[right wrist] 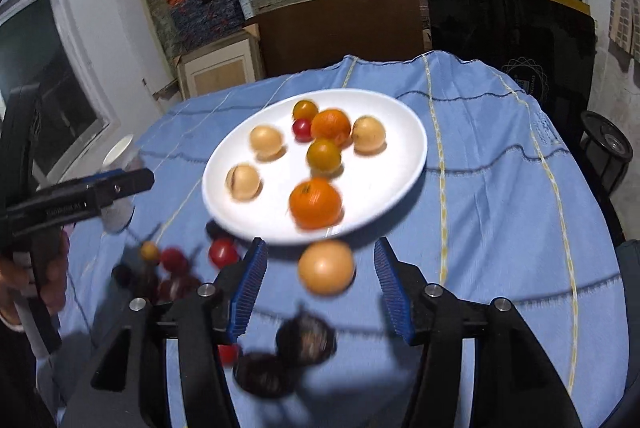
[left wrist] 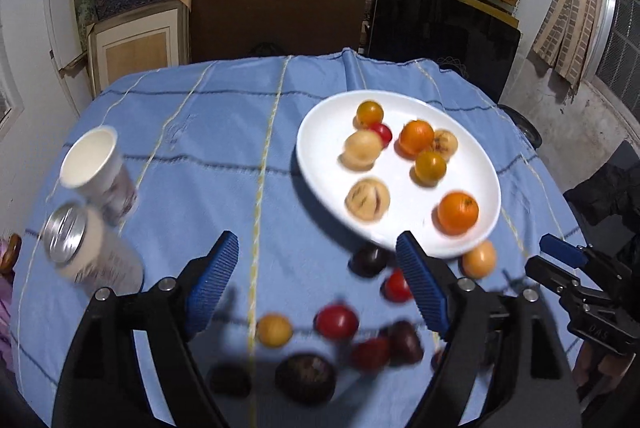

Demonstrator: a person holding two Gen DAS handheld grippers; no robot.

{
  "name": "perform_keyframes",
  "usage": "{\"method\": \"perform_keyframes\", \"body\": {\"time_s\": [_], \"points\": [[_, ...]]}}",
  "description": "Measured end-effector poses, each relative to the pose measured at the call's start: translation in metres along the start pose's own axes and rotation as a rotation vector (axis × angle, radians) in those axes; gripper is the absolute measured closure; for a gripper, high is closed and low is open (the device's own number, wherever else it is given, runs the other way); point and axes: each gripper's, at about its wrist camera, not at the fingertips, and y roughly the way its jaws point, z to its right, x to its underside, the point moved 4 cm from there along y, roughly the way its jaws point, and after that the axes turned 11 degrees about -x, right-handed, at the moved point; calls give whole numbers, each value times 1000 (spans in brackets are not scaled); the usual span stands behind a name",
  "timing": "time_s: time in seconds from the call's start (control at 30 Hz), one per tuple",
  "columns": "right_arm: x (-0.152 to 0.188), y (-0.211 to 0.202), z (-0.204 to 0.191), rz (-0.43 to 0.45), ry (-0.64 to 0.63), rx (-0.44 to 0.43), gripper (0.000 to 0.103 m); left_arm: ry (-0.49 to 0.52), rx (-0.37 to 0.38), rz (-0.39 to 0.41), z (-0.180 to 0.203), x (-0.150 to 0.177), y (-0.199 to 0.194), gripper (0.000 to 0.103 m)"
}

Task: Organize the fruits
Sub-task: 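Place the pale fruit on the plate while the right tool places the yellow fruit, then grasp a dark purple fruit with the left tool while the right tool grasps another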

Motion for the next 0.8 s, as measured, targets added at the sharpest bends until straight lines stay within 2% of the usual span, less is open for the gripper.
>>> {"method": "perform_keyframes", "body": {"time_s": [0.23, 0.4, 0.53, 0.57, 0.6, 0.7, 0.8], "points": [[65, -8, -34, -105, -98, 15, 47, 17, -55, -30, -25, 68, -20, 23], [84, 9, -46, -170, -134, 48, 47, -15, -59, -60, -46, 101, -28, 23], [85, 30, -48, -202, -133, 83, 52, -32, -82, -71, -65, 114, -31, 23], [84, 33, -48, -192, -144, 103, 59, -34, -88, -71, -70, 115, -31, 23], [83, 34, -49, -187, -151, 117, 59, -38, -95, -71, -75, 116, -31, 23], [83, 32, -49, -176, -136, 113, 60, -62, -111, -78, -87, 115, -27, 23], [85, 22, -50, -159, -109, 75, 60, -56, -106, -86, -87, 112, -17, 23]]}}
